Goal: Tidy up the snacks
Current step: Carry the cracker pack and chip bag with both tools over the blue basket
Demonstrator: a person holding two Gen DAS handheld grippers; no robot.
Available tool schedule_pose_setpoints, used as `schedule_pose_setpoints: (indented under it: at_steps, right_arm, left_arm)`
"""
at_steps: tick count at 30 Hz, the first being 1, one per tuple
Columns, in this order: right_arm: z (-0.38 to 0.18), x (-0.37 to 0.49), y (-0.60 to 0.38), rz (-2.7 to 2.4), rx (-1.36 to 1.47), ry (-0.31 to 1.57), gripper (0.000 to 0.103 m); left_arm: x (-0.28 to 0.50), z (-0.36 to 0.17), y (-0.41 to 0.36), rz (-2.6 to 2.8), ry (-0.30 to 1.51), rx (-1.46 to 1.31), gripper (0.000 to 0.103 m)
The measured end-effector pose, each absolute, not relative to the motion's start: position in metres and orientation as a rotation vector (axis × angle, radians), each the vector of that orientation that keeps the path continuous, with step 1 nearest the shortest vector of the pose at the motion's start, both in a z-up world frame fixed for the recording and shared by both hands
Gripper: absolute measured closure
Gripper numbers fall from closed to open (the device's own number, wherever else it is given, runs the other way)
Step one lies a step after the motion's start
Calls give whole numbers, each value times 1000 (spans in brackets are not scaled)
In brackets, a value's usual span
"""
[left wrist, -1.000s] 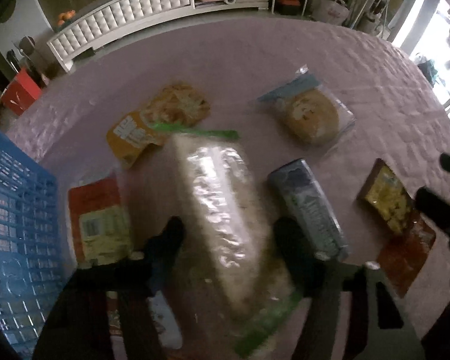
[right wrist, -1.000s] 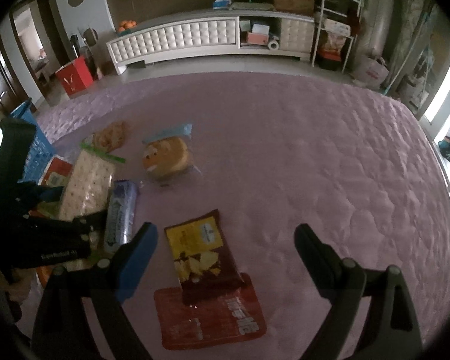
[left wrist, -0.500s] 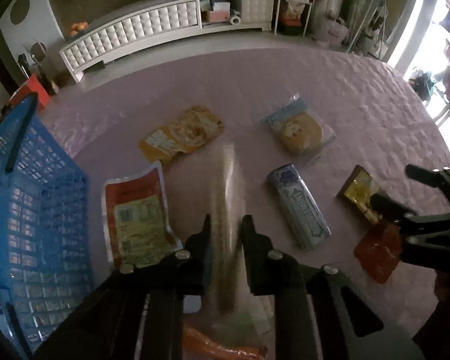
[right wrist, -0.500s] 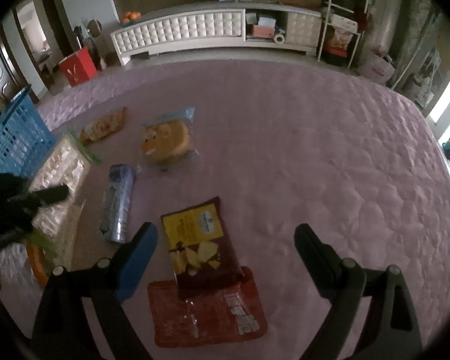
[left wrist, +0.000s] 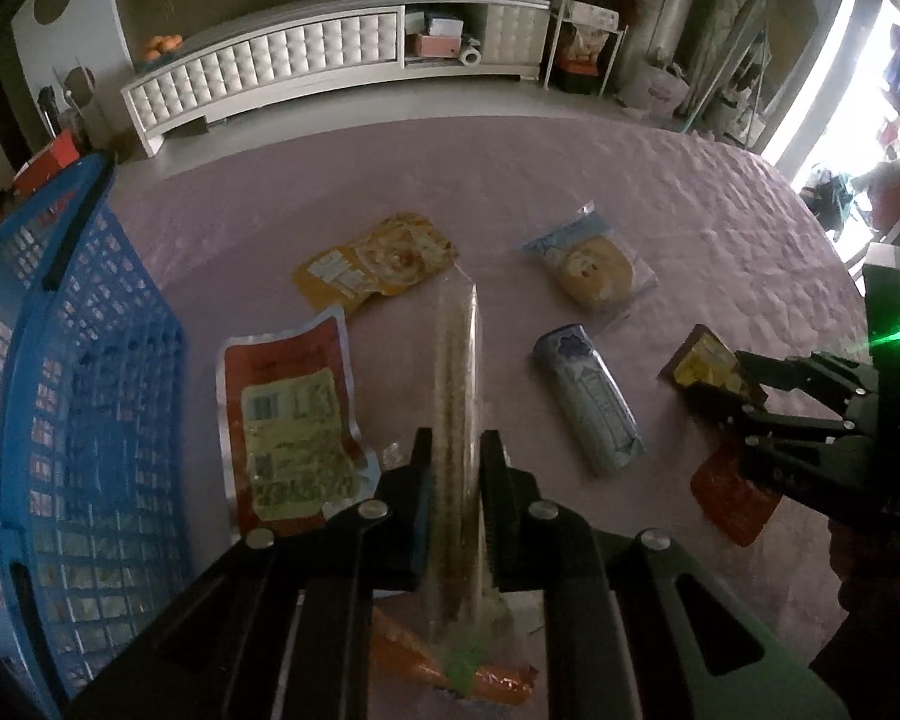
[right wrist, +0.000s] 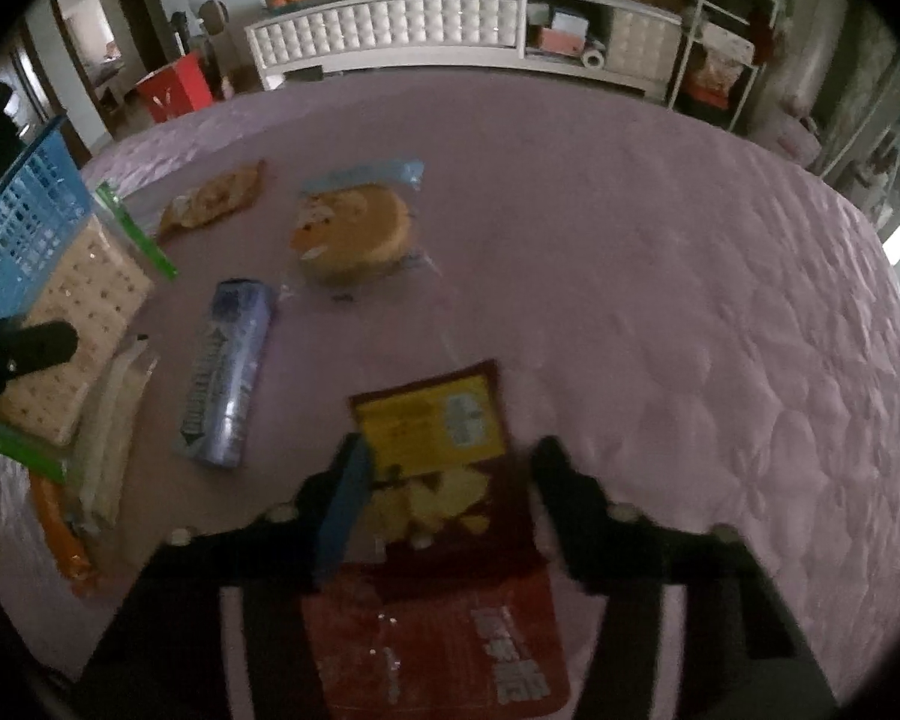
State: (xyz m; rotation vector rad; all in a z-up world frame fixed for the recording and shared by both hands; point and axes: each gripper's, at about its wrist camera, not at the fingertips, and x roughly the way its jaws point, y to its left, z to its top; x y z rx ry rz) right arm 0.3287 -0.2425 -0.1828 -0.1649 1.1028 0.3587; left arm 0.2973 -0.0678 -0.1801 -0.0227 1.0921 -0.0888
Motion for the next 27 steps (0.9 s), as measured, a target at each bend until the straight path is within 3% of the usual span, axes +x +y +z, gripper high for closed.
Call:
schedule_pose_setpoints:
  at_steps: [10,27]
  right_arm:
    - [-148,308,-241,373,-108,1040,50]
    - [-63,227,-168,463,-187,931,50]
  left_arm:
    - [273,-164,-72,-119,1065,-10,91]
    - [195,-71,-31,-126,913,49,91]
